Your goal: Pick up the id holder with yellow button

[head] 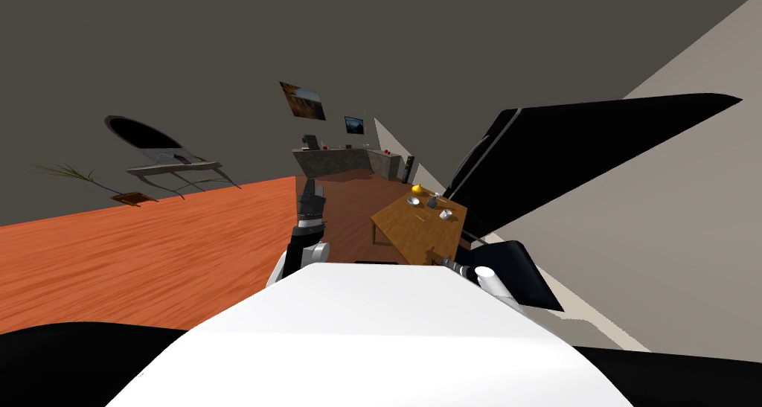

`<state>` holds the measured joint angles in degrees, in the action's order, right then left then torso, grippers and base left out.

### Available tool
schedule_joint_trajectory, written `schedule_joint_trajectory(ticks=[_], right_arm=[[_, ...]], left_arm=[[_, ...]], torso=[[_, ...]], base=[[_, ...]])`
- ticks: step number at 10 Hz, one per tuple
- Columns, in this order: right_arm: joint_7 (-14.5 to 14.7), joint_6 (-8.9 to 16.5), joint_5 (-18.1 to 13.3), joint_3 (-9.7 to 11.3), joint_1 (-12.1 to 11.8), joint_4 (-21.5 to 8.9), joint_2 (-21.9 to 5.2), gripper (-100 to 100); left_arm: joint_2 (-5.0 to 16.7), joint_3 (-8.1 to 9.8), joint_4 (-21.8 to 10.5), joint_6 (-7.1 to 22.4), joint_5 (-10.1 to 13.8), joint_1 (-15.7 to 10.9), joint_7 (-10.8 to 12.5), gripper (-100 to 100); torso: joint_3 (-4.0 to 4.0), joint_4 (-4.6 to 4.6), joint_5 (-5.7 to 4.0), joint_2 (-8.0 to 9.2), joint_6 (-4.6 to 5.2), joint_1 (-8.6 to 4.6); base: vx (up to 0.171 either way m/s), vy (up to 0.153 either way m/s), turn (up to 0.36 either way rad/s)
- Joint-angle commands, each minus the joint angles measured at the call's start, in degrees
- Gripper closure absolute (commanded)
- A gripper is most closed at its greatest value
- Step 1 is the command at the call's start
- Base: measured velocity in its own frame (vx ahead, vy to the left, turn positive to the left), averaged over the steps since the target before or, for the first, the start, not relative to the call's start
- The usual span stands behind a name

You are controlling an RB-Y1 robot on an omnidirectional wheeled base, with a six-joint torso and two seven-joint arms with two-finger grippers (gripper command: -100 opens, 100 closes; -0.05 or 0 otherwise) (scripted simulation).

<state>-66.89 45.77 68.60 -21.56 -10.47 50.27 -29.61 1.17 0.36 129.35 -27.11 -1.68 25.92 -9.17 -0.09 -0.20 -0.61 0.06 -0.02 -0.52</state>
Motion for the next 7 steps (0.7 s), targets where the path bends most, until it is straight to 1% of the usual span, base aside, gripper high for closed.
schedule_joint_trajectory(ticks=[1,2,3,4,5,6,7], right_arm=[[-0.8,-0.1,-0.3,0.8,2.4,-1.8,-0.6,100],[-1.2,-0.4,-0.3,2.1,4.4,-4.1,-2.0,100],[-1.2,-0.4,-0.3,2.1,6.1,-5.3,-2.0,100],[-1.2,-0.4,-0.3,2.1,6.2,-5.6,-2.0,100],[-1.6,-0.7,-0.3,3.4,8.4,-7.4,-3.4,100],[-1.6,-0.7,-0.3,3.4,9.9,-8.5,-3.4,100],[-1.6,-0.7,-0.3,3.4,9.9,-9.2,-3.4,100]], left_arm=[[0.0,0.00,0.0,0.0,0.0,0.0,0.0,0],[0.0,0.00,0.0,0.0,0.0,0.0,0.0,0],[0.0,0.00,0.0,0.0,0.0,0.0,0.0,0],[0.0,0.00,0.0,0.0,0.0,0.0,0.0,0],[0.0,0.00,0.0,0.0,0.0,0.0,0.0,0],[0.0,0.00,0.0,0.0,0.0,0.0,0.0,0],[0.0,0.00,0.0,0.0,0.0,0.0,0.0,0]], torso=[[0.00,0.00,0.00,0.00,0.00,0.00],[-0.01,0.01,0.00,-0.06,-0.01,-0.04],[-0.03,-0.01,0.01,-0.05,0.00,-0.02],[-0.06,-0.01,0.01,-0.13,-0.02,-0.02],[-0.14,-0.04,-0.01,-0.27,-0.01,-0.07],[-0.11,-0.03,0.01,-0.21,-0.02,-0.07],[-0.08,-0.02,0.02,-0.16,-0.02,-0.02]], base=[[-0.098,0.015,-0.018],[-0.097,0.023,-0.018],[-0.076,0.018,-0.014],[-0.028,0.004,0.005],[-0.069,0.009,-0.017],[-0.085,0.017,-0.011],[-0.039,0.010,0.006]])
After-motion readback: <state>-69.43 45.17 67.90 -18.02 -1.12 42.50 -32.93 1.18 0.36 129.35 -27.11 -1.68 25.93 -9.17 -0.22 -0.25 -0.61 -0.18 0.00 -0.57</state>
